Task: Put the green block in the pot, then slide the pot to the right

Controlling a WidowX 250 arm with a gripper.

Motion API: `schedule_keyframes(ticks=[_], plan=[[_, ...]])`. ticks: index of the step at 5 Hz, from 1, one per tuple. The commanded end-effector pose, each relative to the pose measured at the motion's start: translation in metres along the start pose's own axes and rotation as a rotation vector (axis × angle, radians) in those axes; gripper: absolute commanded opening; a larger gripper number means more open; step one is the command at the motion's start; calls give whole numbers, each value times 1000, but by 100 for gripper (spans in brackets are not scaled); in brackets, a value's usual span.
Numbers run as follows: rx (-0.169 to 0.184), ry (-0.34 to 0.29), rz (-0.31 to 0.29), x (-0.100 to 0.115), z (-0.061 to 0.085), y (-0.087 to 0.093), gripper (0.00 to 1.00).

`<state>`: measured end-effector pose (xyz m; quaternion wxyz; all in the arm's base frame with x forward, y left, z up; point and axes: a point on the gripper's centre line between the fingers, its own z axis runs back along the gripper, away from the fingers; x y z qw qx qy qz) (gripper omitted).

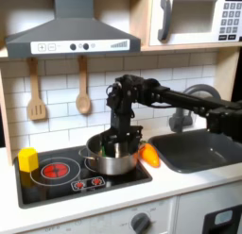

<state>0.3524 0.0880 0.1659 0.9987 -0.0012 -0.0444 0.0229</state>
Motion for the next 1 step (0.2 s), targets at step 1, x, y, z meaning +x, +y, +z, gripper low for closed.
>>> schedule_keyframes(ticks=[1], plan=[[-5, -1, -5, 1, 0, -3, 100]])
